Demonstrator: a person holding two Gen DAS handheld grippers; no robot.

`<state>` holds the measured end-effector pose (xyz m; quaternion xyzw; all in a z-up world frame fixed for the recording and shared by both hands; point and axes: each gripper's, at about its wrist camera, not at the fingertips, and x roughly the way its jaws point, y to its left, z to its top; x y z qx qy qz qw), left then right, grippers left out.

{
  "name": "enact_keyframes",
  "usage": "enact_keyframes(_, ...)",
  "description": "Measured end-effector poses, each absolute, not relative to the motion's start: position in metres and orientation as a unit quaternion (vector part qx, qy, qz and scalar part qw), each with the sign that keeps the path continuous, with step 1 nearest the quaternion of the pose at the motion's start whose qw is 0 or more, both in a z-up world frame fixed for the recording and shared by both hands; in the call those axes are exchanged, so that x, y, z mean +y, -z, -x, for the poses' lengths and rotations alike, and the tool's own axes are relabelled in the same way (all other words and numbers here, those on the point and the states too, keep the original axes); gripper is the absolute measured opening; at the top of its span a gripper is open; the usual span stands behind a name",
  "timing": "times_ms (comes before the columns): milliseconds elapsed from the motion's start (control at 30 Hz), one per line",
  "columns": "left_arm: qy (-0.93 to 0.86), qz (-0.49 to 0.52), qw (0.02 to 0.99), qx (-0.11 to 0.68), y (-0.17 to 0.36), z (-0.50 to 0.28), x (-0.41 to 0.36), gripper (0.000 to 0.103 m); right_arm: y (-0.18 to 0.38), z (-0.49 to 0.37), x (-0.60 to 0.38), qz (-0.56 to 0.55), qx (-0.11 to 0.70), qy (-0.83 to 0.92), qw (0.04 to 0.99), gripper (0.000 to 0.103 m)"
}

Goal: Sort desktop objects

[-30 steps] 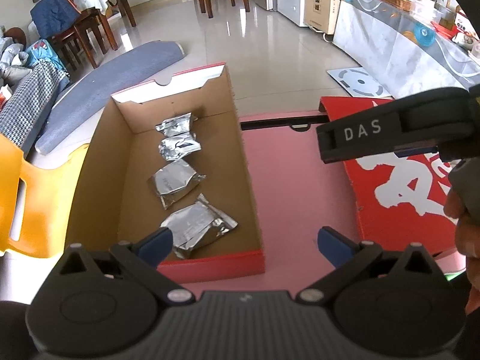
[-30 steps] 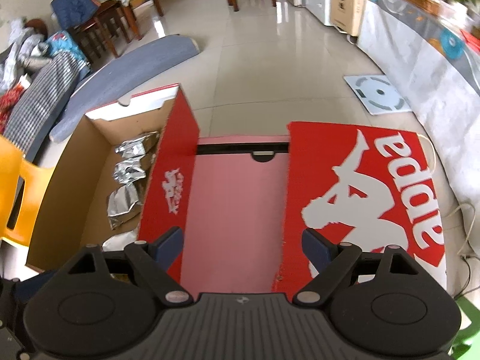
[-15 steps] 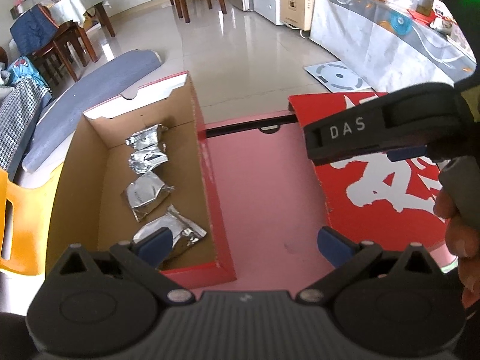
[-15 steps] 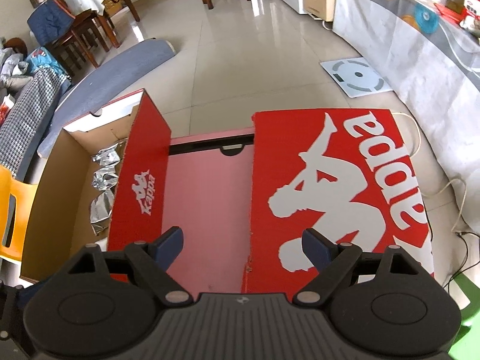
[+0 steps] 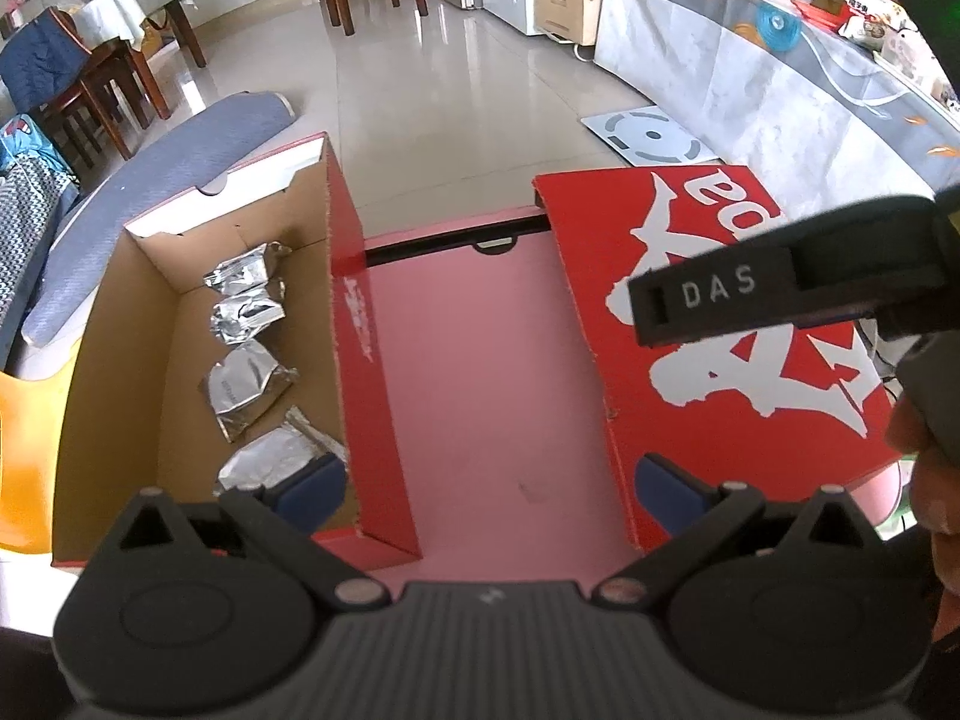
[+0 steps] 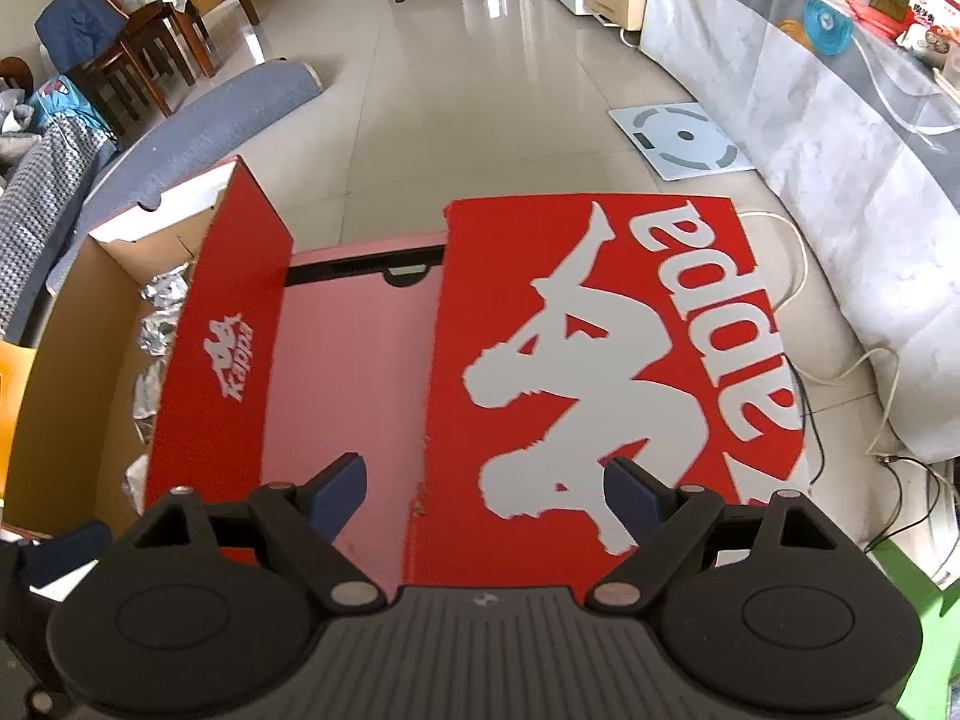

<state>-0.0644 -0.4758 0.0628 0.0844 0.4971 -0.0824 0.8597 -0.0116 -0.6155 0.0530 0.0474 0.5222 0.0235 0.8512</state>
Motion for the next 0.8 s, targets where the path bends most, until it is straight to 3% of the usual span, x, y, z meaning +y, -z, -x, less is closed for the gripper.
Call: enact_keyframes(800,0.107,-0.103,0.856,0.495,-0.060,0.058,-0.512,0.103,-0.059,0.017,-0.647,-0.032,0.511,0.005,0.859,0.086)
